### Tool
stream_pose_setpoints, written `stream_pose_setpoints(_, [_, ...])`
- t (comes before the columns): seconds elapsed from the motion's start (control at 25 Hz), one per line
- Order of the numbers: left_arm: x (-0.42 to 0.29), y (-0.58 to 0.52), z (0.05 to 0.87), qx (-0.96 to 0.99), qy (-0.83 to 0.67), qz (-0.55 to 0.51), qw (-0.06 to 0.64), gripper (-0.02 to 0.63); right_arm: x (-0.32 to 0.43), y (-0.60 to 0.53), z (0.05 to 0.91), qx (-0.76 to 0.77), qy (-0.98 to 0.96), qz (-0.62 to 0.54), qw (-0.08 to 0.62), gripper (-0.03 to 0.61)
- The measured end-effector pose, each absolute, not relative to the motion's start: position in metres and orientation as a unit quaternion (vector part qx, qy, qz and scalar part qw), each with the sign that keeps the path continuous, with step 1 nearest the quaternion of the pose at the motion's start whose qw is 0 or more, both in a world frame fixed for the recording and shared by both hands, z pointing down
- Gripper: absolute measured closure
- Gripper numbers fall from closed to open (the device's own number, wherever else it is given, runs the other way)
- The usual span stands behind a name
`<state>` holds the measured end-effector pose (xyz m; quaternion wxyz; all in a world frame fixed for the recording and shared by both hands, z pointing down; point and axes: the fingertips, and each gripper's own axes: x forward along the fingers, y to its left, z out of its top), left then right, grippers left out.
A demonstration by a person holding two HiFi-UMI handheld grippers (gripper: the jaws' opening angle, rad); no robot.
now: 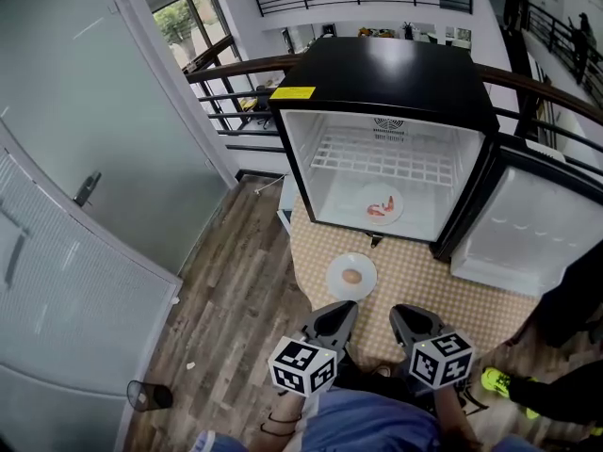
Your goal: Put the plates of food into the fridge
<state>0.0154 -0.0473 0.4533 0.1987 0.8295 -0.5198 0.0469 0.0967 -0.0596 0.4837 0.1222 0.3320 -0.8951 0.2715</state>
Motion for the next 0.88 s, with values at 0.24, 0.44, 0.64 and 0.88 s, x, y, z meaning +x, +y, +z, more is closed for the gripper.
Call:
stream_pose_setpoints(0.24, [0.013,-0.044,0.458,0.827,-0.520,0.044,0.209,0.594,0.097,-0.059,0.487,0.333,-0.893,0.276,0.121,0.535])
stream_pose_setpoints(0.44, [0.011,-0.042,0.464,0.826,-0.519,0.055,0.213,0.594,0.095,-0.059,0.491,0.332,-0.891,0.283,0.122,0.535])
stream_pose_setpoints(0.64, [0.002,-0.043,0.473,0.825,-0.518,0.085,0.209,0.594,0.094,-0.065,0.500,0.338,-0.885,0.295,0.124,0.535])
stream_pose_setpoints(0.88, [-0.022,-0.045,0.501,0.817,-0.514,0.099,0.242,0.594,0.086,-0.080,0.521,0.351,-0.873,0.308,0.138,0.535])
